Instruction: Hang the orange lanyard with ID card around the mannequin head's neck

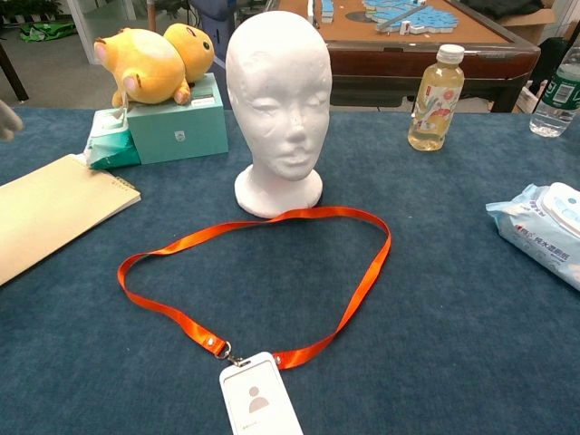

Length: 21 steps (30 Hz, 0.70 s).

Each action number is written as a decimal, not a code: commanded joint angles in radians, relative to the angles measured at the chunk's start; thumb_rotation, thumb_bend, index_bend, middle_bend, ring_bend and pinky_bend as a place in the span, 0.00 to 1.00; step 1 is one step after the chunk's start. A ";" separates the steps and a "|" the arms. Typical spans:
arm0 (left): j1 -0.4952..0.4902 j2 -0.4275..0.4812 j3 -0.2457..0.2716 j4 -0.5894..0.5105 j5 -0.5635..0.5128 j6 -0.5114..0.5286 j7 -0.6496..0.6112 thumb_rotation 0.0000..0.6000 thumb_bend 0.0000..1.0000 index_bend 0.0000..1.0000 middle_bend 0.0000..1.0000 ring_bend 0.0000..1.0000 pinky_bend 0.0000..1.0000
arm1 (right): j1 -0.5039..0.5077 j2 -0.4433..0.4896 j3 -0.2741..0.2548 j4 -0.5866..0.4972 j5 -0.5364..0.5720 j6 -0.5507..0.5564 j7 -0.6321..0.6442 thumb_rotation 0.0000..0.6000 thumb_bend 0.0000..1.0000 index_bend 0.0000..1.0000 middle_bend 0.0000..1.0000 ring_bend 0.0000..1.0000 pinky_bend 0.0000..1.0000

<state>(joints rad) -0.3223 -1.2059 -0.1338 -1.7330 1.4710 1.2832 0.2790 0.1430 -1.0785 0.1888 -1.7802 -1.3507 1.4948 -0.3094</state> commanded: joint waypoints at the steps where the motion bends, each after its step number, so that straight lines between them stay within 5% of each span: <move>1: -0.042 -0.052 -0.017 0.002 -0.025 -0.038 0.021 0.64 0.19 0.29 0.33 0.34 0.32 | -0.002 0.002 0.000 -0.001 0.004 0.002 0.001 1.00 0.25 0.32 0.42 0.37 0.44; 9: -0.121 -0.167 -0.026 0.064 -0.059 -0.104 0.111 0.39 0.18 0.28 0.32 0.34 0.32 | -0.008 0.009 -0.006 -0.001 0.018 0.000 0.009 1.00 0.25 0.32 0.42 0.37 0.44; 15: -0.152 -0.253 -0.038 0.107 -0.122 -0.124 0.142 0.57 0.18 0.31 0.31 0.33 0.32 | -0.013 0.015 -0.012 0.005 0.030 -0.008 0.028 1.00 0.25 0.32 0.42 0.37 0.44; 21: -0.179 -0.311 -0.048 0.156 -0.181 -0.139 0.192 0.59 0.18 0.36 0.35 0.36 0.32 | -0.020 0.019 -0.016 0.014 0.036 -0.010 0.051 1.00 0.25 0.32 0.42 0.37 0.44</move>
<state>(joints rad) -0.4935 -1.5061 -0.1784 -1.5871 1.3014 1.1496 0.4595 0.1235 -1.0597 0.1732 -1.7670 -1.3152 1.4854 -0.2588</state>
